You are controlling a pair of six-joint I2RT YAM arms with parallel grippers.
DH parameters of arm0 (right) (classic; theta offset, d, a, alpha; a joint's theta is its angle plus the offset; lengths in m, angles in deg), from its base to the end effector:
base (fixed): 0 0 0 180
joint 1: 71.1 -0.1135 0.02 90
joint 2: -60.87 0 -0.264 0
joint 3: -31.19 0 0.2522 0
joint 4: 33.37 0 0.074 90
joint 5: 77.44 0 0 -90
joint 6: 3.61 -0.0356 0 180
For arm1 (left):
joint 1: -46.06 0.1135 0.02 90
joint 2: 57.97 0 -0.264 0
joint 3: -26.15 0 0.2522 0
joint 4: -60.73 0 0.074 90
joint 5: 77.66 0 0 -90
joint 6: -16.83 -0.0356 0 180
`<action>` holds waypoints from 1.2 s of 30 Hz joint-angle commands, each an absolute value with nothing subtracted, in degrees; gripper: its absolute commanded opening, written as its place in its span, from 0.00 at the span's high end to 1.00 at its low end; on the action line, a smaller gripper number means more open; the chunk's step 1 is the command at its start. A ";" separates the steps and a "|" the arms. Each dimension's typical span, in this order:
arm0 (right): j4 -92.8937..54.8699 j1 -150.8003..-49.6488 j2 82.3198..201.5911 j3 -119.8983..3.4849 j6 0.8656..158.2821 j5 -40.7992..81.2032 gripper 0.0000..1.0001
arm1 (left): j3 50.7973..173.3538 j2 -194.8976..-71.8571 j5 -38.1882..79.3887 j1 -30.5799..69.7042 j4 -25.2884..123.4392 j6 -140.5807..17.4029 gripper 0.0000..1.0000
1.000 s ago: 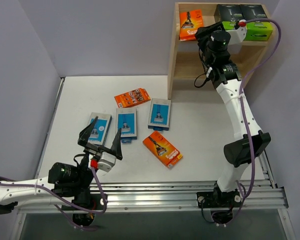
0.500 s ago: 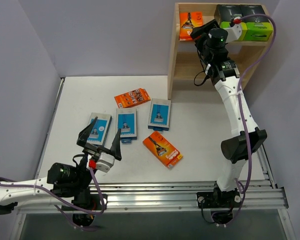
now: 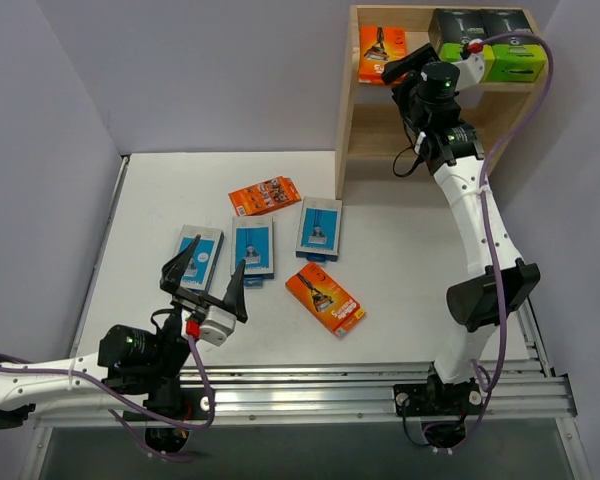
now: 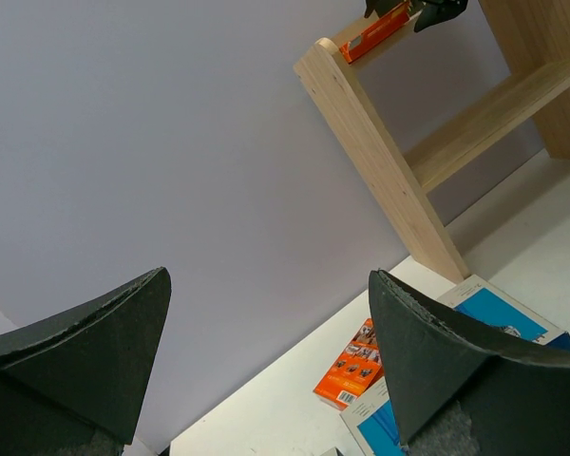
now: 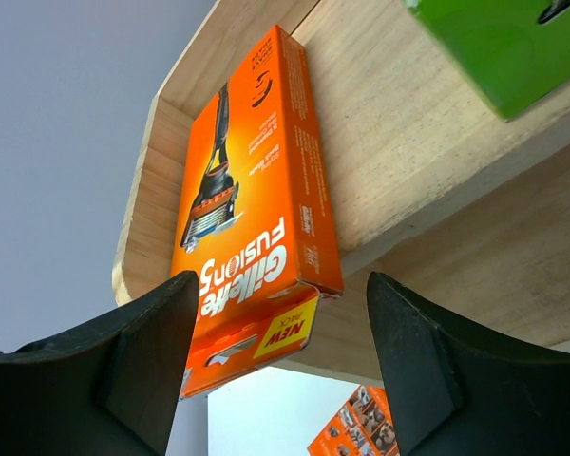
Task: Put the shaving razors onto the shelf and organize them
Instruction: Place the shaving razor onto shelf
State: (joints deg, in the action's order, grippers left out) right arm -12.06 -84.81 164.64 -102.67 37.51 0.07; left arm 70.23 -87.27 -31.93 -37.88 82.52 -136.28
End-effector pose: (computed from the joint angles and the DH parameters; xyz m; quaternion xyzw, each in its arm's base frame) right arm 0.3987 0.0893 0.5130 0.2742 0.5919 0.3315 0.6816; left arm 0.0367 -0.1103 0.3663 0.3039 0.4408 0.0170 0.8444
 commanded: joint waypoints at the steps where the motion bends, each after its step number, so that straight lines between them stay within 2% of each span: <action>1: -14.16 -83.84 159.84 -101.49 38.40 0.87 0.33 | 71.63 -87.59 -31.43 -38.14 82.22 -135.04 0.06; 15: -16.00 -83.75 154.84 -95.26 36.12 2.02 0.33 | 72.34 -88.20 -31.61 -37.96 80.55 -134.78 0.06; 24: -18.02 -83.58 153.51 -91.29 34.62 3.51 0.54 | 72.51 -88.64 -31.69 -37.96 80.11 -134.78 0.06; 36: -18.99 -83.23 155.62 -93.05 33.48 5.53 0.63 | 72.69 -88.91 -31.43 -37.87 79.40 -134.69 0.06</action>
State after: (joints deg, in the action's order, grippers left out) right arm -15.82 -83.76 155.77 -91.30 34.14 4.40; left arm 70.25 -88.84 -31.93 -37.88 78.83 -135.28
